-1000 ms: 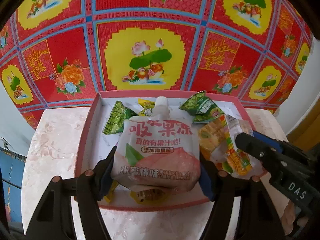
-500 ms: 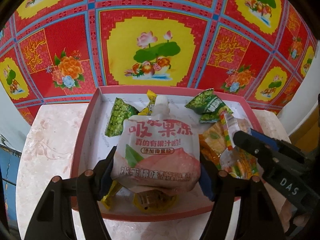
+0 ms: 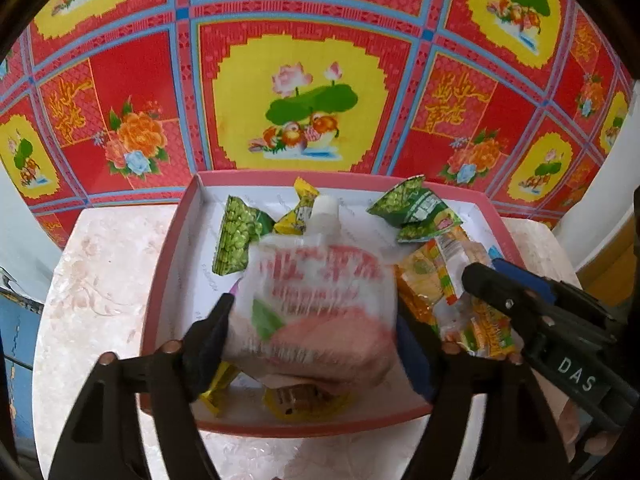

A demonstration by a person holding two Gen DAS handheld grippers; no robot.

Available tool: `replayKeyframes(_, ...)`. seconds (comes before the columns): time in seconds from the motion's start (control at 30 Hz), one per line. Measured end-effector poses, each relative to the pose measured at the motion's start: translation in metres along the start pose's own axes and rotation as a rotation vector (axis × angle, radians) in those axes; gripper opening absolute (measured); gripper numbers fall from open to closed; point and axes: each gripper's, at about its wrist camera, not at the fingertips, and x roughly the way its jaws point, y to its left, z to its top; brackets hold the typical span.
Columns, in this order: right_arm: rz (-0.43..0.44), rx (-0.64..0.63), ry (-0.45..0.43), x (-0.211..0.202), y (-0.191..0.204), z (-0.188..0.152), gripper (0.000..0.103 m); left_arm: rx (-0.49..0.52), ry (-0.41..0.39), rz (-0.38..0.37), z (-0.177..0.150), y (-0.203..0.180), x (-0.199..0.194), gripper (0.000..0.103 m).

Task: Organize snacks
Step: 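Lower both snacks into the box and open both grippers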

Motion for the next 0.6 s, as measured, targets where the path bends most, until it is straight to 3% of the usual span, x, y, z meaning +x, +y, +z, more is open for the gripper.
replayKeyframes(0.13, -0.001, 0.005, -0.013, -0.007, 0.001, -0.001, 0.042, 0.007, -0.027, 0.008, 0.0, -0.001, -0.009, 0.088)
replayKeyframes(0.6, -0.009, 0.002, -0.052, -0.033, 0.005, -0.006, 0.062, 0.012, -0.052, 0.036, -0.004, 0.0, -0.037, 0.088)
